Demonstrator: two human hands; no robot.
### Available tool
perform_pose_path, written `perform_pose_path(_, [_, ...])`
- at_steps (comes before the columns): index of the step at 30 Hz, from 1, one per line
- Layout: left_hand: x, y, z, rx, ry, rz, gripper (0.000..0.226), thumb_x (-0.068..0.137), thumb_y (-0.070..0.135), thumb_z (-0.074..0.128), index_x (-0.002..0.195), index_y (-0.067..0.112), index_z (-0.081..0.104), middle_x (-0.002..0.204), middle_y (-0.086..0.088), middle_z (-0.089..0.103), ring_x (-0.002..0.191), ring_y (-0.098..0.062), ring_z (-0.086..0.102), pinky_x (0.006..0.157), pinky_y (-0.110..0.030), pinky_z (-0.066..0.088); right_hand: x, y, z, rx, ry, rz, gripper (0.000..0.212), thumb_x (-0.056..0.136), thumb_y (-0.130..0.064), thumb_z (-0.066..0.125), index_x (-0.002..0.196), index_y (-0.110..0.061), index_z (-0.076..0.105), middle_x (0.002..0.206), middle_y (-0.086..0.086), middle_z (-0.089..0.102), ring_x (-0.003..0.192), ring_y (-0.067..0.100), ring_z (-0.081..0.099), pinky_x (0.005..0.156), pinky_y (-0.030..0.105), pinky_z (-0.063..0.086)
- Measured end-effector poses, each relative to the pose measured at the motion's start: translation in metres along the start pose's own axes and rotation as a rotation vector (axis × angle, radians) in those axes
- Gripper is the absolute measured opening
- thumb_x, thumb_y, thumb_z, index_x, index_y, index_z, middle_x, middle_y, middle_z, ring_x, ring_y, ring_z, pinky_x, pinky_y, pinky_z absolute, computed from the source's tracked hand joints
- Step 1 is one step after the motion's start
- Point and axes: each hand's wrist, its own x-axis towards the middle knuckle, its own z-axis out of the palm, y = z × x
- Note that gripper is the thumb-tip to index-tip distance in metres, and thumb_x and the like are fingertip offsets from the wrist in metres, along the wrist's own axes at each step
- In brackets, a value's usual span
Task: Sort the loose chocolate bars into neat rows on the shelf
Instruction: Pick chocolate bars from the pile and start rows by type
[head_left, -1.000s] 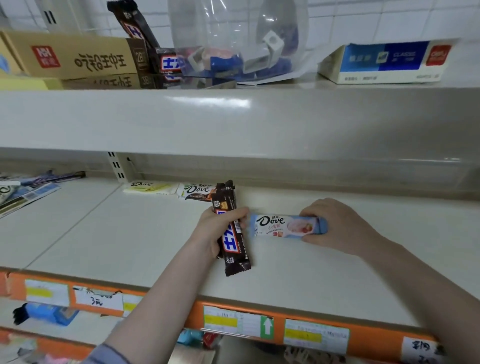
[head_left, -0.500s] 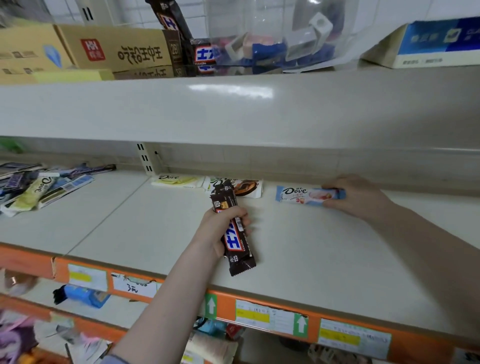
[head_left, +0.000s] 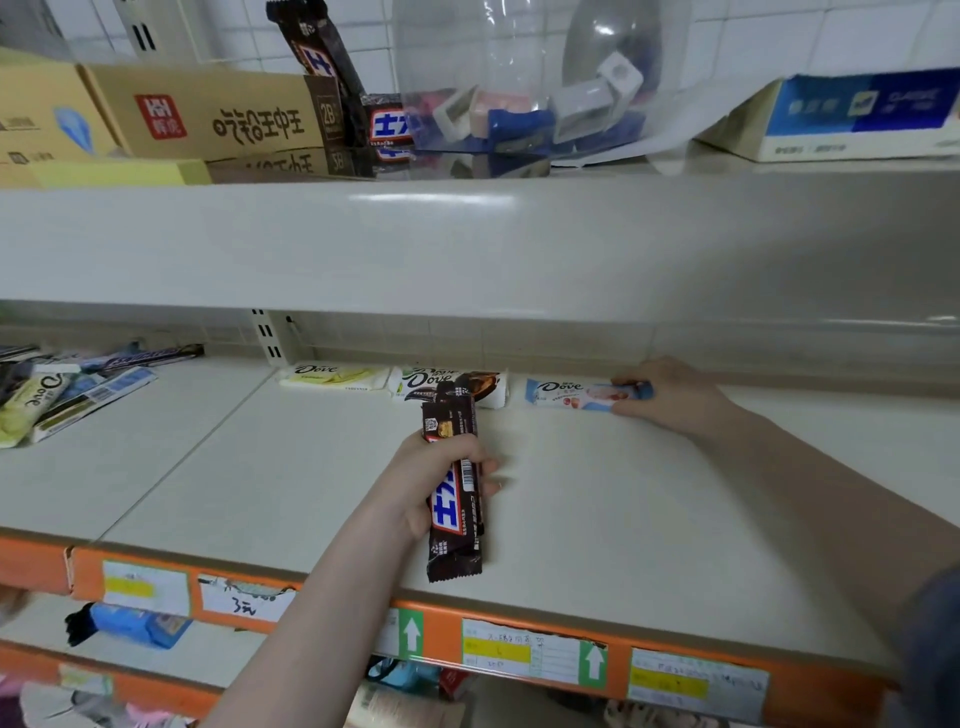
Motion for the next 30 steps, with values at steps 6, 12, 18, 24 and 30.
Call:
perform_pose_path(6, [0.005,0.006,0.001,0.137,-0.085,-0.031,0.020,0.074,-0.009,0.061,0.091,0.000,0.056,0.069,-0.016,0.063,0.053,-0.025,0.064,0.049,-0.028,0.053,-0.020,-0.022,-0.007,0.211,0.111,0.111,0.044,0.076,-0.054,0.064,0.110,-0.025,0.063,0.102,-0.013,0.055,0.093,0.009,0.055,0.081,0.022,0.040])
perform_pose_path(12, [0.011,0.009,0.009,0.266,-0.234,-0.053,0.017,0.074,-0.008,0.065,0.086,0.000,0.057,0.065,-0.017,0.067,0.052,-0.024,0.064,0.050,-0.028,0.054,-0.053,-0.057,-0.017,0.558,0.056,0.091,0.015,0.084,-0.033,0.064,0.093,-0.021,0.067,0.079,-0.011,0.068,0.063,-0.010,0.052,0.057,0.005,0.036])
perform_pose_path(18, [0.012,0.007,0.033,0.469,-0.469,-0.097,0.024,0.071,-0.004,0.071,0.090,0.002,0.058,0.070,-0.018,0.068,0.058,-0.024,0.065,0.051,-0.027,0.053,-0.081,-0.071,-0.019,0.773,0.022,0.178,0.027,0.085,-0.015,0.061,0.112,-0.009,0.063,0.087,0.009,0.066,0.064,0.009,0.059,0.065,0.018,0.047])
perform_pose_path(24, [0.006,-0.008,0.077,0.502,-0.593,-0.088,0.027,0.065,0.001,0.073,0.091,0.001,0.063,0.075,-0.019,0.069,0.060,-0.023,0.066,0.053,-0.028,0.053,-0.110,-0.058,-0.034,0.925,-0.006,0.256,0.022,0.086,-0.006,0.058,0.107,-0.005,0.064,0.076,0.007,0.066,0.047,0.006,0.058,0.051,0.015,0.050])
perform_pose_path(30, [0.004,-0.024,0.134,0.453,-0.522,-0.048,0.018,0.074,0.001,0.070,0.091,0.008,0.067,0.080,-0.013,0.073,0.066,-0.021,0.069,0.060,-0.028,0.057,-0.148,-0.005,-0.069,1.012,0.068,0.287,0.011,0.083,0.002,0.058,0.086,-0.005,0.066,0.076,0.009,0.068,0.052,0.007,0.064,0.048,0.018,0.050])
